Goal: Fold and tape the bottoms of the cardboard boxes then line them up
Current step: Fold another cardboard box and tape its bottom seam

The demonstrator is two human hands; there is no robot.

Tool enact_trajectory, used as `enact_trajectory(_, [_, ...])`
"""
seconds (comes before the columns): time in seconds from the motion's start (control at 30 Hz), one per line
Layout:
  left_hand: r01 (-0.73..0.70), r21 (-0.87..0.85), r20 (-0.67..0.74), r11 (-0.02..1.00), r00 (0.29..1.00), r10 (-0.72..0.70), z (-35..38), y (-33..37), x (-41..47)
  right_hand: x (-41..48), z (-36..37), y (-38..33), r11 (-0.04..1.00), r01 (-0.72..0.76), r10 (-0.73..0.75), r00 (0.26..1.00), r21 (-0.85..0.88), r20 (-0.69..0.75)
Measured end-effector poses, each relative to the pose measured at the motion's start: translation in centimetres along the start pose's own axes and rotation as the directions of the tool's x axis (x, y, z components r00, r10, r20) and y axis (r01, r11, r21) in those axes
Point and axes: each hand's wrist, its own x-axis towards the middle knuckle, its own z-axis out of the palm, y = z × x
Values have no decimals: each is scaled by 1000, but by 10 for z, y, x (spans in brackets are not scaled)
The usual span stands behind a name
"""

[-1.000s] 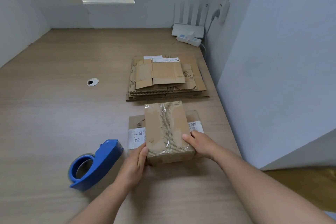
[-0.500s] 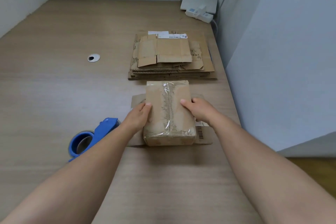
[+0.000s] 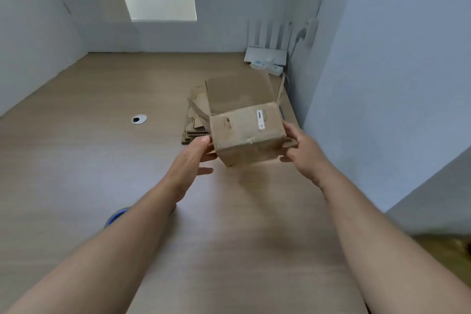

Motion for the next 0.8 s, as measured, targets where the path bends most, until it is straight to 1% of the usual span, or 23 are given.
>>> enact_trajectory(0.07, [65, -100, 4, 993, 998, -65, 1, -11, -8, -6, 3, 15, 994, -100, 101, 995, 43, -6])
enact_trajectory(0.13, [154, -135, -38, 979, 986, -161, 4, -25, -14, -12, 8, 33, 970, -245, 245, 970, 6, 0])
enact_trajectory(0.2, [265, -107, -58, 958, 960, -273, 8, -39, -20, -18, 14, 50, 933, -359, 360, 933, -38, 26])
enact_trajectory(0.27, [330, -13, -13, 944, 944, -330, 12, -49, -26, -24, 20, 62, 906, -420, 422, 905, -48, 47])
enact_trajectory(0.33, [332, 45, 16, 942, 943, -333, 15, -55, -29, -29, 23, 65, 898, -435, 438, 898, -60, 43])
enact_trajectory(0.43, [308, 98, -33, 946, 951, -306, 16, -51, -28, -30, 24, 58, 912, -407, 409, 911, -58, 47])
enact_trajectory(0.47, [298, 137, -57, 945, 955, -292, 17, -49, -26, -30, 22, 55, 918, -395, 397, 917, -44, 42])
enact_trajectory(0.57, [254, 244, -146, 936, 964, -223, 17, -39, -20, -22, 20, 44, 935, -344, 347, 937, 87, -24])
enact_trajectory(0.6, [247, 263, -159, 932, 964, -211, 16, -38, -18, -19, 19, 40, 939, -332, 337, 940, 86, -53])
enact_trajectory(0.67, [259, 303, -163, 917, 962, -218, 15, -35, -12, -15, 20, 33, 945, -326, 324, 941, 2, -96])
enact_trajectory(0.73, [274, 372, -158, 887, 960, -230, 13, -31, -10, -14, 21, 30, 937, -310, 292, 948, -161, -126])
enact_trajectory(0.8, [284, 439, -157, 852, 958, -238, 4, -29, -11, -16, 20, 26, 897, -323, 314, 946, -301, -79])
